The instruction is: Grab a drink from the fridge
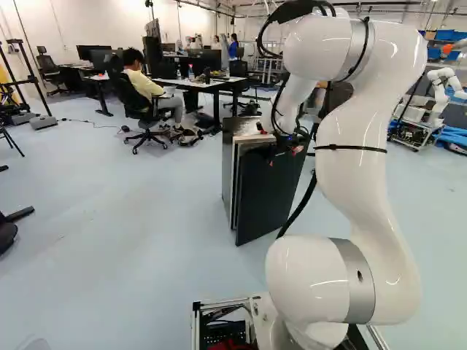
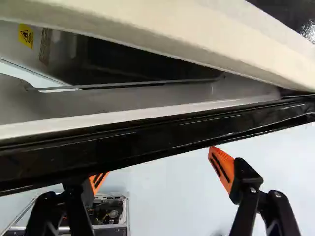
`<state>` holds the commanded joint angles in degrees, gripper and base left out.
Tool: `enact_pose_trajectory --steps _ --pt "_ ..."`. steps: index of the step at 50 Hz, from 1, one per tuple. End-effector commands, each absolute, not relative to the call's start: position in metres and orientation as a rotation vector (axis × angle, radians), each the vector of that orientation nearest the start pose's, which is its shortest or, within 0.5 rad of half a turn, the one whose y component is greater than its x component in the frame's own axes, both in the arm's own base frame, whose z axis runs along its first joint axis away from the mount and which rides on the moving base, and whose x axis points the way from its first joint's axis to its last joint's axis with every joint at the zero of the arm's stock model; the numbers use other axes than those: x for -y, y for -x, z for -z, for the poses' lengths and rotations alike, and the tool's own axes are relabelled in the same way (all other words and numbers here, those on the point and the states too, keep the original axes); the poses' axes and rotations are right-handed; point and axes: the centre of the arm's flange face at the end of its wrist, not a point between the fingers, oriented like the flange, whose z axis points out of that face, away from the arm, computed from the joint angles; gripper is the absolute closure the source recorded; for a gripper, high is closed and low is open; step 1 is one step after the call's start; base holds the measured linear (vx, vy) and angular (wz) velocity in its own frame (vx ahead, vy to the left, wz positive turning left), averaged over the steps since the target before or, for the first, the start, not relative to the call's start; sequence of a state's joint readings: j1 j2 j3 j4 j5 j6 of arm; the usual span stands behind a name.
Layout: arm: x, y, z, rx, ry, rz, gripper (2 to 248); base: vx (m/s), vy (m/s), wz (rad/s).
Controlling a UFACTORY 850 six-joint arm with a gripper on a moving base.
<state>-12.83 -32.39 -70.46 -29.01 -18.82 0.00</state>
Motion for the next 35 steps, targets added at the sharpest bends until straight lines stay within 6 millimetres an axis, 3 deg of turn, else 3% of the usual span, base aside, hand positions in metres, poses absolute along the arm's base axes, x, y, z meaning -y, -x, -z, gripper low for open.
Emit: enact_pose_trajectory --steps 35 --pt "0.141 -0.62 -0.367 0.332 3.331 0.539 3 0.0 0.0 0.0"
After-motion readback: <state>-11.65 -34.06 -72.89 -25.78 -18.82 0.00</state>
